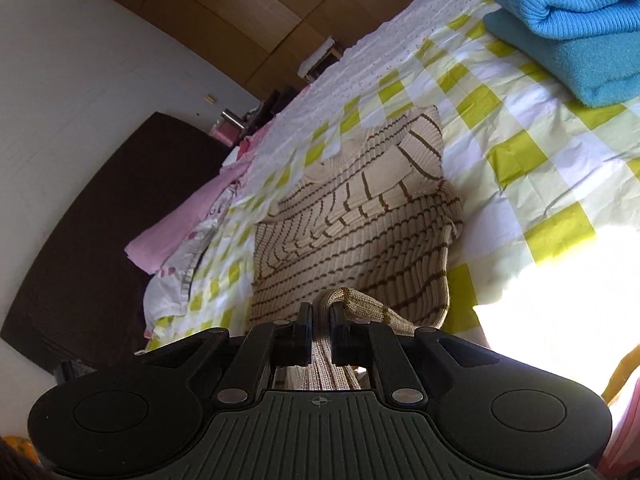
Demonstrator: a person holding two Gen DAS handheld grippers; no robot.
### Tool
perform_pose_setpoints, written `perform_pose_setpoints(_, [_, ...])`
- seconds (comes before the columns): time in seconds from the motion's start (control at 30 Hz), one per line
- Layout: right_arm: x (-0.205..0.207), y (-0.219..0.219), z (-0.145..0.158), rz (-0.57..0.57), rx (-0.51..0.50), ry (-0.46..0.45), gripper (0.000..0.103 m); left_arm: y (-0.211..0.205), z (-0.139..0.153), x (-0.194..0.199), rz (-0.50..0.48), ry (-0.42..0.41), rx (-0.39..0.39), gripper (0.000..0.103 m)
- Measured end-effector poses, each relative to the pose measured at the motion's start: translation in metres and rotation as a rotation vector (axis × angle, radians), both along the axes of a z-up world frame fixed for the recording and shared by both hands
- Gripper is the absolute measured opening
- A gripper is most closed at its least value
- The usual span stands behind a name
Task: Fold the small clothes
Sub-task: 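Lift the hem with both grippers and fold it toward the collar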
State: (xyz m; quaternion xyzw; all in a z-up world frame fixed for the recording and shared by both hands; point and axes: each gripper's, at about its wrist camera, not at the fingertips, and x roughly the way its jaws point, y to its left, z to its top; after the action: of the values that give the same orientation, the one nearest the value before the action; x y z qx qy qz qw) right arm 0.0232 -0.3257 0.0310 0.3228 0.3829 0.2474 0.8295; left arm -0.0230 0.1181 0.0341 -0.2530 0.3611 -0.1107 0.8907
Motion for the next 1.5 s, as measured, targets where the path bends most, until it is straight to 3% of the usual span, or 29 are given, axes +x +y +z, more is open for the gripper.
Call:
perform_pose_setpoints(0.27, [0.05,-0.004,0.017,-0.065,0.103,-0.052,0.009,0.016,0.021,0.051,0.076,-0.103,-0.078,0.013])
perform_pose_setpoints(0.53, [0.115,-0.002,0.02,-0.133,0.129,-0.063,0.009,0.027,0.027,0.114,0.118,-0.15,-0.09,0.013])
perform_pose_setpoints(0.77, [0.18,0.01,0.013,-0.188,0.119,-0.056,0.009,0.041,0.015,0.179,0.161,-0.132,-0.07,0.013])
perform_pose_setpoints(1.0, [0.231,0.024,-0.019,-0.223,0.046,0.016,0.007,0.054,-0.016,0.223,0.233,-0.079,-0.094,0.013])
perform_pose_setpoints(1.2, [0.253,0.032,-0.04,-0.236,-0.011,0.049,0.007,0.062,-0.04,0.234,0.29,-0.042,-0.104,0.013])
perform_pose_setpoints(1.5, [0.279,0.036,-0.054,-0.278,-0.05,0.087,0.011,0.07,-0.049,0.241,0.344,-0.039,-0.115,0.013])
